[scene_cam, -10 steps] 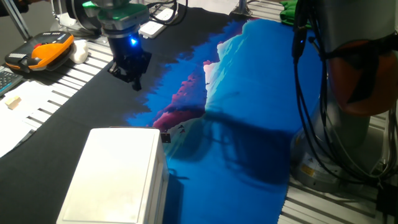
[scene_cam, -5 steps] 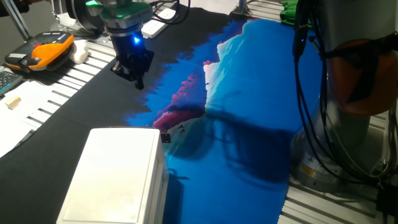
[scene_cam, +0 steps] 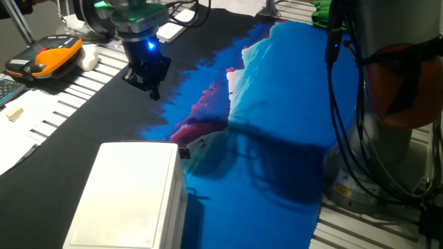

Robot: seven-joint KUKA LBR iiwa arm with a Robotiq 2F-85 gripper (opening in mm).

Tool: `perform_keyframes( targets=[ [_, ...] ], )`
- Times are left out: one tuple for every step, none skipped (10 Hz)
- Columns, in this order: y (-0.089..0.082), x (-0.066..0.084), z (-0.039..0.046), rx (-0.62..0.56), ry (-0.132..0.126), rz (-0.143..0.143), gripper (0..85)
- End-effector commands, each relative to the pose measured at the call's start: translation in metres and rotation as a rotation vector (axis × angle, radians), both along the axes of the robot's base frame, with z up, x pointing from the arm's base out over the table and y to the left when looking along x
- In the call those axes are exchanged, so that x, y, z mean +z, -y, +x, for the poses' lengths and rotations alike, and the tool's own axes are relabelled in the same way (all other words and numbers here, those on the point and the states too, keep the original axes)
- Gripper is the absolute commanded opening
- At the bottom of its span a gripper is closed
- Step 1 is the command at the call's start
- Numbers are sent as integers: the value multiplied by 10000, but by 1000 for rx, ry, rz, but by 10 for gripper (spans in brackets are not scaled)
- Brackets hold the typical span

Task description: Use the gripper to push and close the drawer

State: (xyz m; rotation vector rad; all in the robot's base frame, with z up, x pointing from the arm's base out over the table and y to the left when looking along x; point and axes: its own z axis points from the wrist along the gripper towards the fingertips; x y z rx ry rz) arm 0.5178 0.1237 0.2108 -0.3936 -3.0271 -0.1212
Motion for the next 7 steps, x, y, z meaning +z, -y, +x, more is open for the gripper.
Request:
perform_keyframes(
  targets=[
    [0, 0, 1, -2, -2, 2, 0],
    [-2, 0, 2, -5, -4, -2, 0],
    [-1, -4, 3, -9, -4, -2, 0],
    [-1, -6, 3, -9, -4, -3, 0],
    [-4, -3, 5, -10, 0, -11, 0],
    [-10, 0, 11, -11, 2, -13, 0],
    [-16, 0, 13, -13, 0, -9, 0]
  ],
)
